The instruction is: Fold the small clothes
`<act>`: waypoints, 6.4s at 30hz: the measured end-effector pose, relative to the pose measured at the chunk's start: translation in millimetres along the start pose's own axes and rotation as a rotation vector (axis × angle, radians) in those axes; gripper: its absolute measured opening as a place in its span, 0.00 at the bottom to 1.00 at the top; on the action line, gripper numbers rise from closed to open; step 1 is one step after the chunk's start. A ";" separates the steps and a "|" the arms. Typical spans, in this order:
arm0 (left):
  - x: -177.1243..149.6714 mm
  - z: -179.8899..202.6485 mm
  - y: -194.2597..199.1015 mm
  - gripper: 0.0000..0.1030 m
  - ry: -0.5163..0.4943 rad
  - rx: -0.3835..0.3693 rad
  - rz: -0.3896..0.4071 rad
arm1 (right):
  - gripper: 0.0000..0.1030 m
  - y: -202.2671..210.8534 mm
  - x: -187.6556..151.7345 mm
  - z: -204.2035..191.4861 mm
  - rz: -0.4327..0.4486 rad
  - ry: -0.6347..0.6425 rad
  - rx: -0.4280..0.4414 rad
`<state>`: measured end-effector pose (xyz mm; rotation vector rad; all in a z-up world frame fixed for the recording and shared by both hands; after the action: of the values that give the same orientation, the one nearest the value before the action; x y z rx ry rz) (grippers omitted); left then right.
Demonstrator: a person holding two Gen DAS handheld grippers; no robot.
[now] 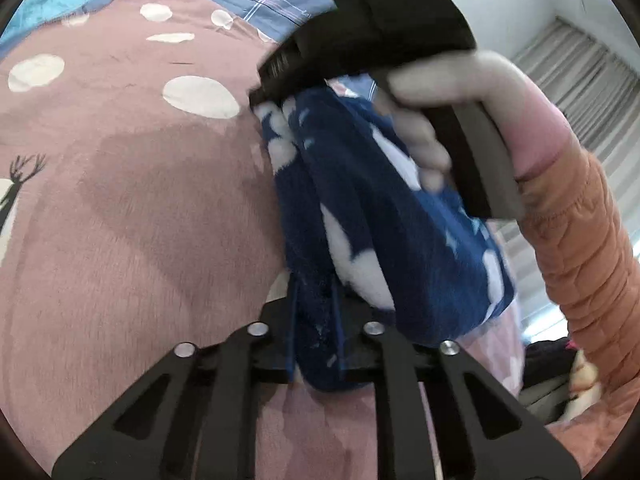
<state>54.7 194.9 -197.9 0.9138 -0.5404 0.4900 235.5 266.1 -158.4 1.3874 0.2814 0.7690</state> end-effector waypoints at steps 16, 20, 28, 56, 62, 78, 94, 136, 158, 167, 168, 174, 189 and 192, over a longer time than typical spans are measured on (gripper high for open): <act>-8.2 1.4 22.6 0.13 -0.043 0.032 0.008 | 0.40 66.8 -23.0 45.1 0.121 -0.154 0.334; 2.3 1.0 60.1 0.13 -0.016 0.064 0.123 | 0.31 36.5 -42.8 28.0 0.081 -0.098 0.254; 16.9 63.5 34.4 0.16 -0.135 -0.082 0.090 | 0.43 47.5 -41.5 35.1 0.256 -0.198 0.375; 51.8 99.6 -9.2 0.41 -0.298 0.233 0.063 | 0.43 111.8 -375.2 298.7 0.544 -0.895 0.173; 134.1 41.0 -13.2 0.48 -0.204 0.366 0.071 | 0.65 90.3 -312.6 370.4 0.457 -0.794 0.140; 156.3 -12.1 -103.0 0.15 -0.424 0.696 0.000 | 0.20 11.9 -282.6 409.7 0.439 -0.867 0.236; 84.6 83.2 8.8 0.42 -0.331 0.350 0.155 | 0.49 149.9 -357.3 223.9 0.564 -0.684 0.340; 8.7 77.8 -29.4 0.69 -0.326 0.323 0.070 | 0.40 121.5 -251.8 205.3 0.430 -0.724 0.246; -3.1 -7.1 86.5 0.69 -0.020 0.350 0.250 | 0.51 127.7 -213.3 134.8 0.461 -0.383 0.068; -16.1 -20.6 114.1 0.69 0.060 0.345 0.294 | 0.59 120.1 -252.3 -77.8 0.540 0.233 -0.076; -12.7 -19.8 113.1 0.69 0.059 0.335 0.296 | 0.59 113.0 -250.2 -82.7 0.538 0.246 -0.128; 20.0 -35.4 82.8 0.69 0.099 0.145 0.261 | 0.59 90.3 -221.7 -84.2 0.529 0.252 -0.290; 107.6 -44.1 -81.3 0.25 0.135 -0.099 -0.045 | 0.51 82.3 -211.5 -77.0 0.556 0.208 -0.218; 116.6 -29.5 -72.1 0.22 0.106 -0.057 -0.021 | 0.20 92.5 -208.9 -60.7 0.592 0.129 -0.165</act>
<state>194.0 201.3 -183.0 0.8334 -0.4457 0.4987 16.5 180.0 -135.6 1.2728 -0.1048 1.3411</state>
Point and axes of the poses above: each gripper's, at about its wrist camera, not at the fingertips, and y roughly against the way its jaws point, z to its right, x to its top, the point moved 6 cm from there along -y, roughly the way its jaws point, and after that the axes turned 8 degrees about -y, right-handed, at the moved point
